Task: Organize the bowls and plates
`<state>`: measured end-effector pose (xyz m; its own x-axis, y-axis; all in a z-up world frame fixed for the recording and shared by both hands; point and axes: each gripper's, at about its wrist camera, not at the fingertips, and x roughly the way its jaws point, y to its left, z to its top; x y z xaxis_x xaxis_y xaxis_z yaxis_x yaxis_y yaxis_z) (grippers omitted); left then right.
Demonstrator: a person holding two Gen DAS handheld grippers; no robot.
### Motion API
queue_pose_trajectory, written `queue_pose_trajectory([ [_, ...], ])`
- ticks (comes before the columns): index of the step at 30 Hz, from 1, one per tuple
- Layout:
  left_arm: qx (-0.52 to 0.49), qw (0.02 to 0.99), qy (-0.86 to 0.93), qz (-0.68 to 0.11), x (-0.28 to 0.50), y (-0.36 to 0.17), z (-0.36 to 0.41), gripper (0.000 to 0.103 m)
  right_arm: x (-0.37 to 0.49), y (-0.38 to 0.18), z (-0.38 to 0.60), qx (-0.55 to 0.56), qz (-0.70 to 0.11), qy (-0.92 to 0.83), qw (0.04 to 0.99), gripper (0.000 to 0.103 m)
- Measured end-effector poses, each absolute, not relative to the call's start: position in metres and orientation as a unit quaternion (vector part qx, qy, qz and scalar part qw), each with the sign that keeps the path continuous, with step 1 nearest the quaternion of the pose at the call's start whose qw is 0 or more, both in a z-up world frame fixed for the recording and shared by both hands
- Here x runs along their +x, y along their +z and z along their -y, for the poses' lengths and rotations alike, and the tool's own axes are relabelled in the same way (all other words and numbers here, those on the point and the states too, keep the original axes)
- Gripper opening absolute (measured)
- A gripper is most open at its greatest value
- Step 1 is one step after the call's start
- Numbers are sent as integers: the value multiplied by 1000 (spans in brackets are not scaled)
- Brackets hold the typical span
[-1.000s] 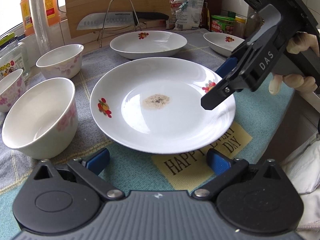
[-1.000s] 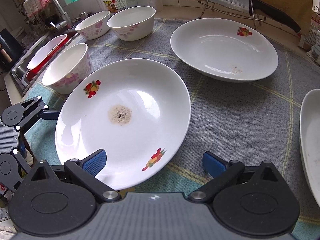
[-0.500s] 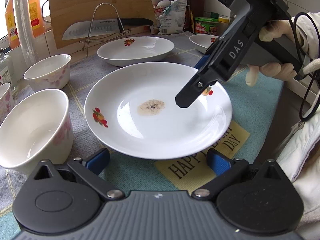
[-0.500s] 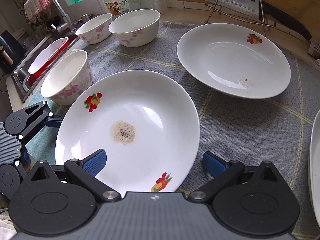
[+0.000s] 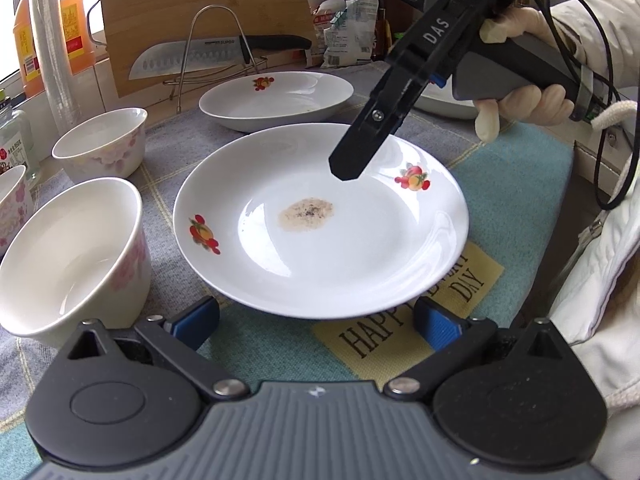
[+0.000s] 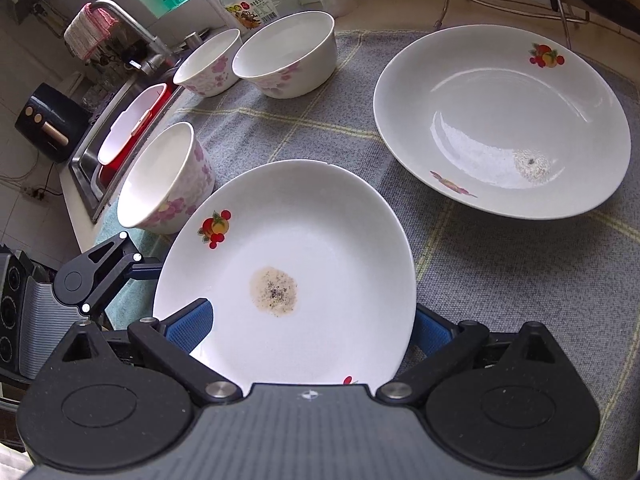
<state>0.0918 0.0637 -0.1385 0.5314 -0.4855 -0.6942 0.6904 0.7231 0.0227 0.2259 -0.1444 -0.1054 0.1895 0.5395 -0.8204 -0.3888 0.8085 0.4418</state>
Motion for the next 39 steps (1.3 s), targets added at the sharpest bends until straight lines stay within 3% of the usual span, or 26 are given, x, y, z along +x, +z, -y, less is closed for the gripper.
queue_pose_trajectory([
  [27,179,865,-338,-326,90,-135,-52,103,247,-107,146,100,-599,323,726,103],
  [39,204,865,-342,-305,89,-135,-50,102,262,-109,152,126,-616,312,712,92],
])
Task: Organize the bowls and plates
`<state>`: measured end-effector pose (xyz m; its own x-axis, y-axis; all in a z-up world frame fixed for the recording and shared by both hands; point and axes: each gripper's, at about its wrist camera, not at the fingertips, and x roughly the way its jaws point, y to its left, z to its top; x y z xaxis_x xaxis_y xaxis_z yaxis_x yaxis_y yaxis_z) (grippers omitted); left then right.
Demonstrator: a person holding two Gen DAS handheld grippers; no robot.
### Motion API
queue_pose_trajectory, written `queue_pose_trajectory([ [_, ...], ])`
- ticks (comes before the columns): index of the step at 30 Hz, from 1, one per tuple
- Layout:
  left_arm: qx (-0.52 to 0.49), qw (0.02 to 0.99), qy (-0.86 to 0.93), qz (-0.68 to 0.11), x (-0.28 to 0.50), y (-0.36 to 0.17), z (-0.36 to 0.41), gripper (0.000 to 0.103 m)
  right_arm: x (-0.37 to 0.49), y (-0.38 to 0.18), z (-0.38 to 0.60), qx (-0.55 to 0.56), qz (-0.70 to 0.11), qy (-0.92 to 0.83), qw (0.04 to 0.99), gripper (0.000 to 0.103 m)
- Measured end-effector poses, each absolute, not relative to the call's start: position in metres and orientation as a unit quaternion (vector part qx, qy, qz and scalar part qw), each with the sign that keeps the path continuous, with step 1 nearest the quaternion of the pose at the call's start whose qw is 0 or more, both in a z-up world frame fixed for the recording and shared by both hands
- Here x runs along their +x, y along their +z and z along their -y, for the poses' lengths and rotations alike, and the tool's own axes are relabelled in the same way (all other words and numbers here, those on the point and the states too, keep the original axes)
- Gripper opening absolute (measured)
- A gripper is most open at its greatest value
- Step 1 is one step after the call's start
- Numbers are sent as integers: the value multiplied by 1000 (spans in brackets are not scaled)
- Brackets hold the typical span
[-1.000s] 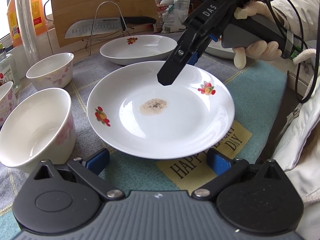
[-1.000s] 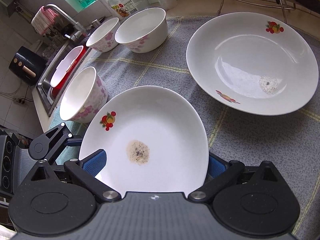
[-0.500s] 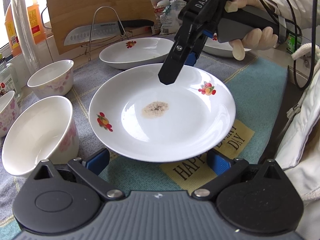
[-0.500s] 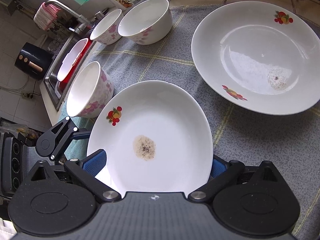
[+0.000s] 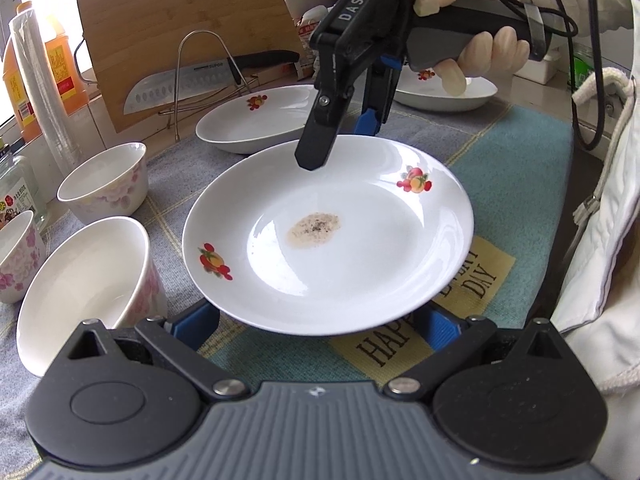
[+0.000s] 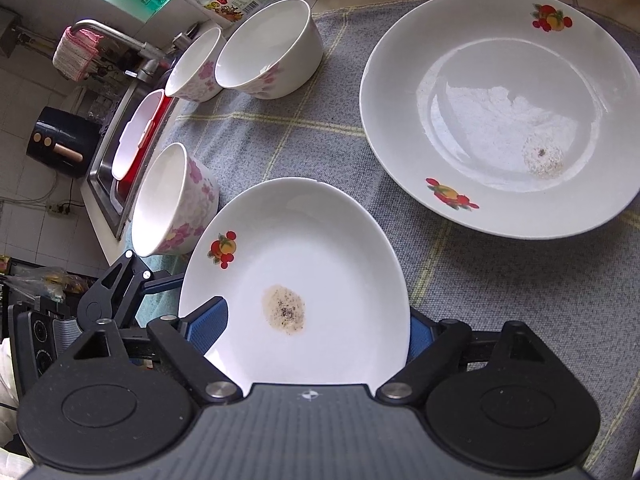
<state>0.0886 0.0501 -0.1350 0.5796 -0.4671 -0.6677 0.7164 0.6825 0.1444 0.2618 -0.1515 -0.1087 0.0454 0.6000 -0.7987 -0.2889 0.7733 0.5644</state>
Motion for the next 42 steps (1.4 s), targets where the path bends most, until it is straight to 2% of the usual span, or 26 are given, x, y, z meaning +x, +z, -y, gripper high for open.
queue_pose_trajectory([
  [13,205,862,-342,-313,91,-133,-49,100,269,-110,153,141,-644,298,690,90],
  [42,214,845,-380,-310,106,-119,-27,100,252,-89,180,139,-615,296,717,91],
])
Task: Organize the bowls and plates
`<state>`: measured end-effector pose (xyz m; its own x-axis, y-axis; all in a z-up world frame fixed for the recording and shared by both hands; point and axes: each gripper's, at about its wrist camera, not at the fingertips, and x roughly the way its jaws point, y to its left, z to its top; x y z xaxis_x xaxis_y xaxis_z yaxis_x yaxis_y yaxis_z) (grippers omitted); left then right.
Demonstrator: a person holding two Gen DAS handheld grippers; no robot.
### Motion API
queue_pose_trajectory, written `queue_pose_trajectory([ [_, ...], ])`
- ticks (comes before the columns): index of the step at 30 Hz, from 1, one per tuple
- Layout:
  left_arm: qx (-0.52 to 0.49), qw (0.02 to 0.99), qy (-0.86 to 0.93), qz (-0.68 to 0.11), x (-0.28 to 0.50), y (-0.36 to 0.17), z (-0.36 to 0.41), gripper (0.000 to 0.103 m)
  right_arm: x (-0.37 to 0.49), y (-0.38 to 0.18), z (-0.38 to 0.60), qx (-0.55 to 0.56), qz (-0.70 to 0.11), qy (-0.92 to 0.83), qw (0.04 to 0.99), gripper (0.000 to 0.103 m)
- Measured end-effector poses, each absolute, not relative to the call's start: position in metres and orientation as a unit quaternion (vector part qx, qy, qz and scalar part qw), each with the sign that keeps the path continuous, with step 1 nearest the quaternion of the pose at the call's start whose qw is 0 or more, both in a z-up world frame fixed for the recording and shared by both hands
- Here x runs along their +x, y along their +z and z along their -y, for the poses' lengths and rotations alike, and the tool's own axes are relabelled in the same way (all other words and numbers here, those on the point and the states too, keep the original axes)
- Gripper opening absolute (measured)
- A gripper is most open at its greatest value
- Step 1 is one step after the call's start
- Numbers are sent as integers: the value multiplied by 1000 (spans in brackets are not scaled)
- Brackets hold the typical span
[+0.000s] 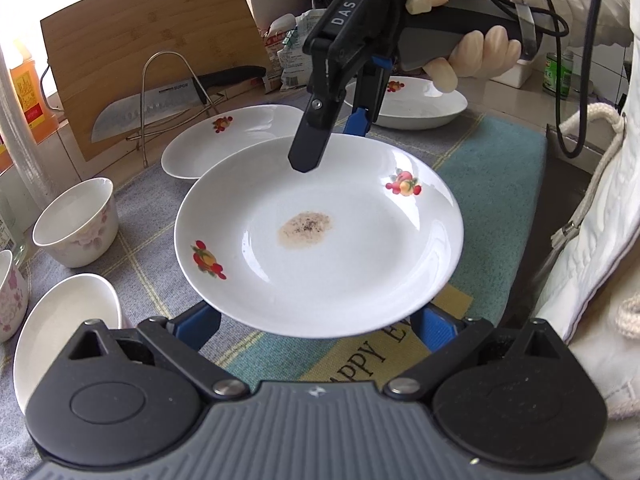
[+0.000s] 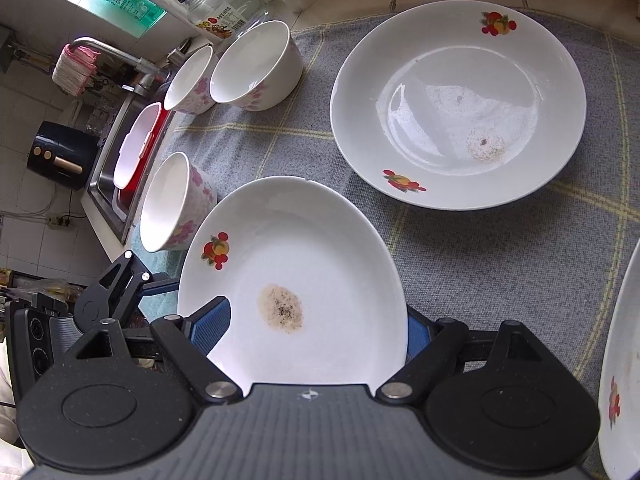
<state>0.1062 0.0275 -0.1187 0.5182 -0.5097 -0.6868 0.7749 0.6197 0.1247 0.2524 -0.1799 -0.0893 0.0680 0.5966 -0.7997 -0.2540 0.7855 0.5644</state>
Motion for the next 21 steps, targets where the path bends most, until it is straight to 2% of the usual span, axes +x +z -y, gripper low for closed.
queue_pose_trajectory([
  [21,229,826,-424,-293,127,-105,23,100,239,-68,250,162,-585,260,751,91],
])
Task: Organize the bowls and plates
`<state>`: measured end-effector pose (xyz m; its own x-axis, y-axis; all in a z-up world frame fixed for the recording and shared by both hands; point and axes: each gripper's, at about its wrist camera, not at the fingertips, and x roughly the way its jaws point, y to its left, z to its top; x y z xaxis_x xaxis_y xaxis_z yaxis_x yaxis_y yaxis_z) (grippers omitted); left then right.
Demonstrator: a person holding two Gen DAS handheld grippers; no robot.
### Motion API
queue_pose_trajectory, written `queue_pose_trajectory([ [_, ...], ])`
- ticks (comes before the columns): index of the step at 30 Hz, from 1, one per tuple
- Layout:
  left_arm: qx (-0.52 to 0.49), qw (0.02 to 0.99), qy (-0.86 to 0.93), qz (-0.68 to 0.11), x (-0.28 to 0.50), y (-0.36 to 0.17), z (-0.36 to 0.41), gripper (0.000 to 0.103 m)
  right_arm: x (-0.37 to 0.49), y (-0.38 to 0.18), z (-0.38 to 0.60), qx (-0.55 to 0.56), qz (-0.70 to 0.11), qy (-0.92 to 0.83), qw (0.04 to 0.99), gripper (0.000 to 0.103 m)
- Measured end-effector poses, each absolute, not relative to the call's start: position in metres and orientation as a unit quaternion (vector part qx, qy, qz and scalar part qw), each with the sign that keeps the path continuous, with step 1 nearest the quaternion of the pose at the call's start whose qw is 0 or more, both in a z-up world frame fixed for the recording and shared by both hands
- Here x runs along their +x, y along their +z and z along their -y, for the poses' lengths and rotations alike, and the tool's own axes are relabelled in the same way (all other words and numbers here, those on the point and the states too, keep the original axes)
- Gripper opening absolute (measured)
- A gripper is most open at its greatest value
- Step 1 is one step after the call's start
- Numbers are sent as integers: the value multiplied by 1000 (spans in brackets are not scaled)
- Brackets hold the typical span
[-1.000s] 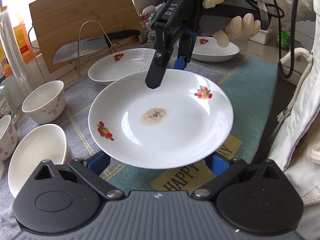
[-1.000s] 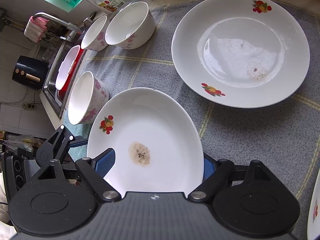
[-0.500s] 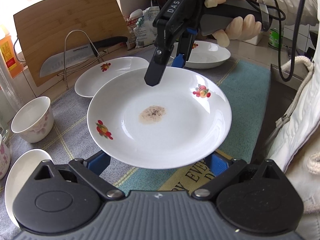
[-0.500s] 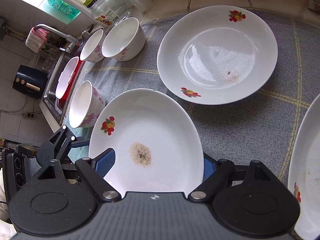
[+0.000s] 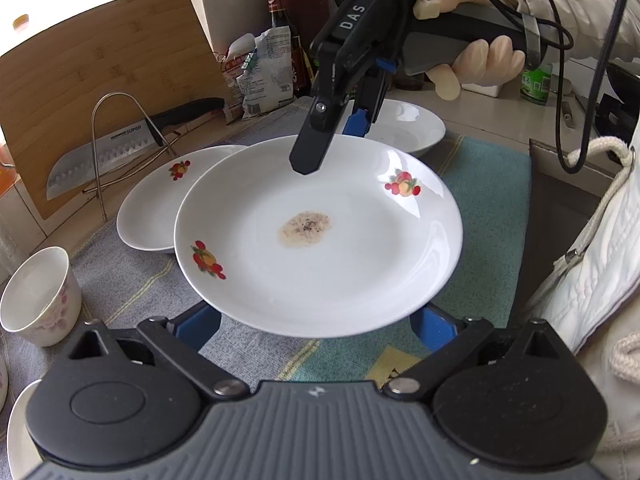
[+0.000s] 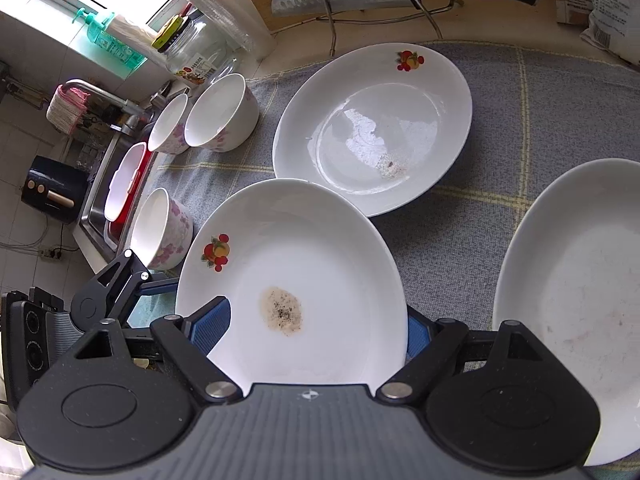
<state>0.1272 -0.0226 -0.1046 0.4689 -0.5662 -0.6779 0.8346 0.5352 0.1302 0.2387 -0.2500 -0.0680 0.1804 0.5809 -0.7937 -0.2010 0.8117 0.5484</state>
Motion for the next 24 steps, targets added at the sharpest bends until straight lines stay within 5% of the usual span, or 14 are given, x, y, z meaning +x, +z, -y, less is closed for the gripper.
queue_pose_trajectory([
  [24,254,787,-496,-266,167,-98,113,100,221,-51,361,196,-553,184,789,91],
])
